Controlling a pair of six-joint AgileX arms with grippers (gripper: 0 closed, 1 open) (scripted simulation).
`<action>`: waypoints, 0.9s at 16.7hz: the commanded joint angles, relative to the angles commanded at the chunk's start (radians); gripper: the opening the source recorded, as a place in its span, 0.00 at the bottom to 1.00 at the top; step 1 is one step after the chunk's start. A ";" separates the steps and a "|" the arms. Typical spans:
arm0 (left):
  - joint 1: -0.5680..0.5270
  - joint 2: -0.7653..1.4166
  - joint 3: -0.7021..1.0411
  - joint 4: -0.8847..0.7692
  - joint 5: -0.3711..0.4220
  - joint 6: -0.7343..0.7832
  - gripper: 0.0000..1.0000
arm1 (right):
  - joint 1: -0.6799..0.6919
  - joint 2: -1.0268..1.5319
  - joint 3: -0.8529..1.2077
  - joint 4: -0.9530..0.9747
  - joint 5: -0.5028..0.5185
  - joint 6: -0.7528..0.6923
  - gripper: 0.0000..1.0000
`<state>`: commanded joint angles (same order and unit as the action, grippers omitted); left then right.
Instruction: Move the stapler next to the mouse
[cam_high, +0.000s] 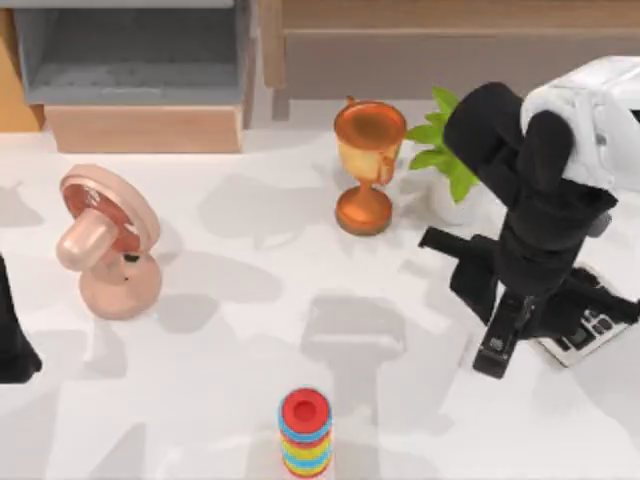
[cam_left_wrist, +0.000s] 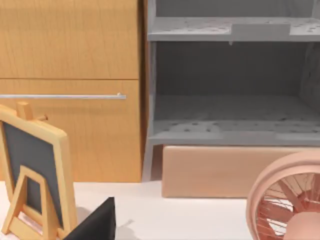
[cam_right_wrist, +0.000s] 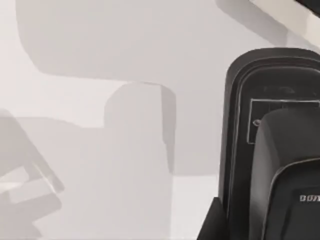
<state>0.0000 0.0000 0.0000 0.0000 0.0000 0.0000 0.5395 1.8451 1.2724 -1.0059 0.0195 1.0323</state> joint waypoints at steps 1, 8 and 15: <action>0.000 0.000 0.000 0.000 0.000 0.000 1.00 | -0.078 0.009 0.033 -0.027 0.004 -0.051 0.00; 0.000 0.000 0.000 0.000 0.000 0.000 1.00 | -0.614 0.202 0.367 -0.188 0.008 -0.509 0.00; 0.000 0.000 0.000 0.000 0.000 0.000 1.00 | -0.813 0.485 0.751 -0.271 -0.037 -0.995 0.00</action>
<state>0.0000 0.0000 0.0000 0.0000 0.0000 0.0000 -0.2735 2.3300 2.0235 -1.2766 -0.0178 0.0372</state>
